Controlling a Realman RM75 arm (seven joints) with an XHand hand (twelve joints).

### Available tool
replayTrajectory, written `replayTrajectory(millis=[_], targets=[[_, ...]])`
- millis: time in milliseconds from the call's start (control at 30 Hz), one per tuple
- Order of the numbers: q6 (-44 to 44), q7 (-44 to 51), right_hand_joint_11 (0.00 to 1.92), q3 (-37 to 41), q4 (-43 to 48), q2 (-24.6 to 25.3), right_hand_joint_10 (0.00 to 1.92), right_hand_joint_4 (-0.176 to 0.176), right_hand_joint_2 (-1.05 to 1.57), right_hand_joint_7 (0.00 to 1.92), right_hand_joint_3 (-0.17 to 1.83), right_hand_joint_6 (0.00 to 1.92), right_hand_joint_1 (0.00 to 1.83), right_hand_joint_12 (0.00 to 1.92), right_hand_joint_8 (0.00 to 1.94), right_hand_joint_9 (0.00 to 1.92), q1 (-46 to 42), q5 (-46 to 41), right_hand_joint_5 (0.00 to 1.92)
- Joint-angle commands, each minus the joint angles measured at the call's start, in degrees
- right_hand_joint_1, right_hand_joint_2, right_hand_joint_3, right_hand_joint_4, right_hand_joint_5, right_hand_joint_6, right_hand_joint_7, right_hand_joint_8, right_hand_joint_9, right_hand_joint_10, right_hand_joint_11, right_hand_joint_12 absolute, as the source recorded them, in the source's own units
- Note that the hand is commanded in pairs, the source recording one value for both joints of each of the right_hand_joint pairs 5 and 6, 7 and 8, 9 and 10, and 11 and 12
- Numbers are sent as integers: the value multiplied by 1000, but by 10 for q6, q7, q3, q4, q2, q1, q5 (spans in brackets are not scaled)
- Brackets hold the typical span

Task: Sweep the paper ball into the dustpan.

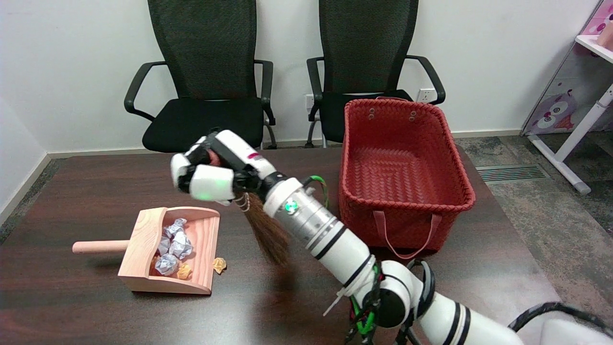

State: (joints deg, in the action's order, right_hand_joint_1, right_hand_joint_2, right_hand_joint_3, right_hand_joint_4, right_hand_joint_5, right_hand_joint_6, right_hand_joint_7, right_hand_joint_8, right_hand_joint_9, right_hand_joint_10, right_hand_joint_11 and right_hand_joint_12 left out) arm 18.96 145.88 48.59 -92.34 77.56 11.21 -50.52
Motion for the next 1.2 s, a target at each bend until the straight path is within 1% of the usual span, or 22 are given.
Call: replayTrajectory(millis=[33,267,433,600,700,967,1200], targets=[[-229,9,1920,161,-31,198,1920,25,1571,1920,1703,1920,843,1920,1920,1920,-76,380,1920],[-228,9,1920,168,-11,244,1920,24,1571,1920,1724,1920,848,1920,1920,1920,-101,392,1920],[-181,9,1920,169,49,270,1920,23,1571,1920,1733,1920,852,1920,1920,1920,-100,374,1920],[-103,9,1920,139,130,266,1920,21,1571,1920,1757,1920,853,1920,1920,1920,-70,344,1920],[-53,9,1920,127,171,268,1920,20,1571,1920,1831,1920,839,1920,1920,1920,-62,331,1920],[44,9,1920,88,259,268,1920,19,1571,1920,1833,1920,812,1920,1920,1920,-42,278,1920],[110,8,1920,54,337,264,1920,21,1571,1920,1833,1920,780,1920,1920,1920,-14,224,1920]])
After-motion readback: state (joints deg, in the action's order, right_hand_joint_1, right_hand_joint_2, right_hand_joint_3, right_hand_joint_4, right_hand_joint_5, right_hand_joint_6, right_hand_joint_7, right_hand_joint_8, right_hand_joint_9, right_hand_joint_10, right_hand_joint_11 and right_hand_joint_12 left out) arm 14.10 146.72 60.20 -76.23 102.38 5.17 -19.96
